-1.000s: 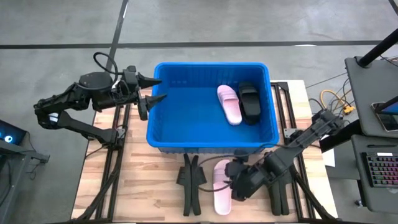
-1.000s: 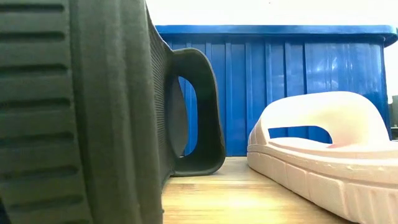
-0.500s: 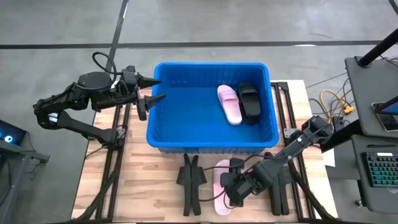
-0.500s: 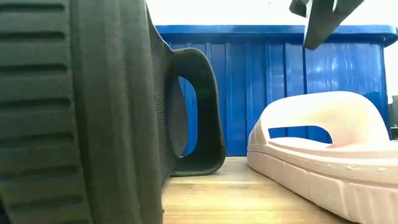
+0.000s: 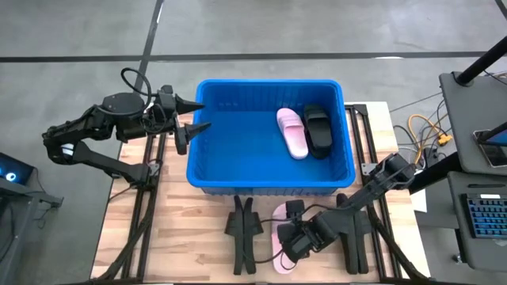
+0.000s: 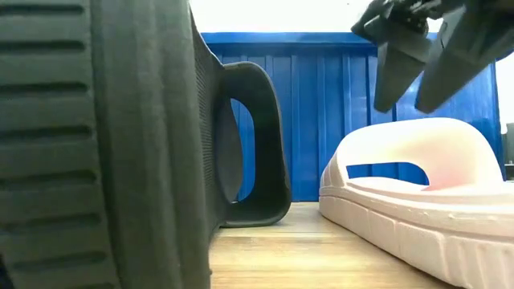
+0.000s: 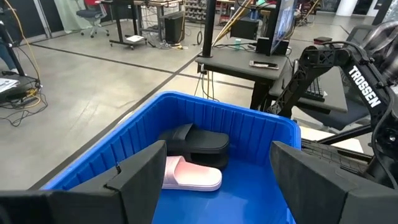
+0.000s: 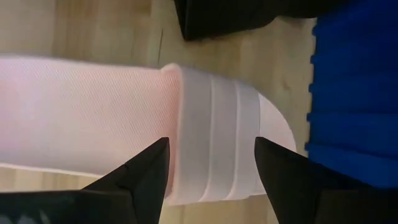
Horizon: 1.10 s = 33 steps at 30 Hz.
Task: Pick and place slides into bin
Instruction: Put the pink slide into the blue bin
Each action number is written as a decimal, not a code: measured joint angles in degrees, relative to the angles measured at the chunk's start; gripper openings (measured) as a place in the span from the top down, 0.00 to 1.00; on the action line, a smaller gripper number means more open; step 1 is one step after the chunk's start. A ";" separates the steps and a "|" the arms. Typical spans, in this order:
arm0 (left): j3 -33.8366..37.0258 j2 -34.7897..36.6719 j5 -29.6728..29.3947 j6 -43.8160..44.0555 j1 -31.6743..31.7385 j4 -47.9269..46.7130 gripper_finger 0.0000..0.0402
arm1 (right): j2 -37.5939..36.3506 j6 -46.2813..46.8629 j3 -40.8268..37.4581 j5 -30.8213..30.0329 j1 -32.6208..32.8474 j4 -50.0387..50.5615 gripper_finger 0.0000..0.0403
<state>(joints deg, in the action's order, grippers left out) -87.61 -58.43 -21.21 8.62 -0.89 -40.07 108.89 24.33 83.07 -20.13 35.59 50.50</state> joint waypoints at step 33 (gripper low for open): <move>0.00 0.21 0.00 -0.02 -0.03 0.06 0.32 | 5.82 5.45 0.00 -0.03 -0.02 1.98 0.96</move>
<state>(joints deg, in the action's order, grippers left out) -87.61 -58.23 -21.21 8.60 -0.92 -40.01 114.72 29.78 83.07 -20.16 35.57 52.49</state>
